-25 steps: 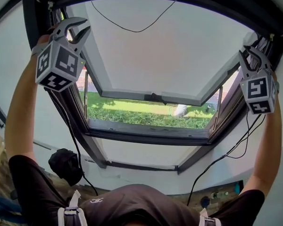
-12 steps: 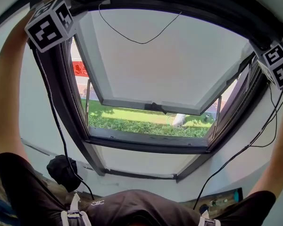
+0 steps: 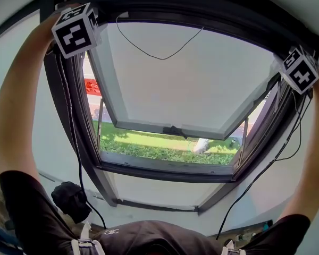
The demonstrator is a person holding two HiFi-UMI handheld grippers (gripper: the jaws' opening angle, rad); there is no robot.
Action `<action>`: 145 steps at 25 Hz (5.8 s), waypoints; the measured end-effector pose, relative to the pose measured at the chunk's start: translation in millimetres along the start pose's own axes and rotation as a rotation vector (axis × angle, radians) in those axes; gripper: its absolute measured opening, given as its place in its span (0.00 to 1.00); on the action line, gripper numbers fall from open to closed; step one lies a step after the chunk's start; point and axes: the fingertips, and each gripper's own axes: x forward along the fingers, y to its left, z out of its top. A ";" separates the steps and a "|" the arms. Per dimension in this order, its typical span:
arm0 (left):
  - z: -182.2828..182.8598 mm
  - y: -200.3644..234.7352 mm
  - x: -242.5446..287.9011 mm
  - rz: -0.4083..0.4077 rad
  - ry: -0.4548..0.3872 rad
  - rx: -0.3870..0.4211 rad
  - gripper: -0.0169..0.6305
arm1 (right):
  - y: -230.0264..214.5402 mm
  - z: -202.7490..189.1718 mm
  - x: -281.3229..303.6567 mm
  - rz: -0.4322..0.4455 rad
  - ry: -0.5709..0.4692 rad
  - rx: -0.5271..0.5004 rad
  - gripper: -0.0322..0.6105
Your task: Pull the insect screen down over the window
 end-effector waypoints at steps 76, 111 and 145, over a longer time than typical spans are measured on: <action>-83.8 -653.7 48.7 -0.824 0.093 0.035 0.08 | 619.9 -174.4 47.7 0.562 0.259 -0.058 0.12; -87.9 -746.6 51.4 -0.793 0.163 -0.019 0.49 | 711.4 -197.8 48.7 0.680 0.292 -0.074 0.53; 52.0 -505.4 6.9 -0.221 -0.158 -1.237 0.04 | 500.4 41.6 -29.4 0.280 -0.342 1.255 0.06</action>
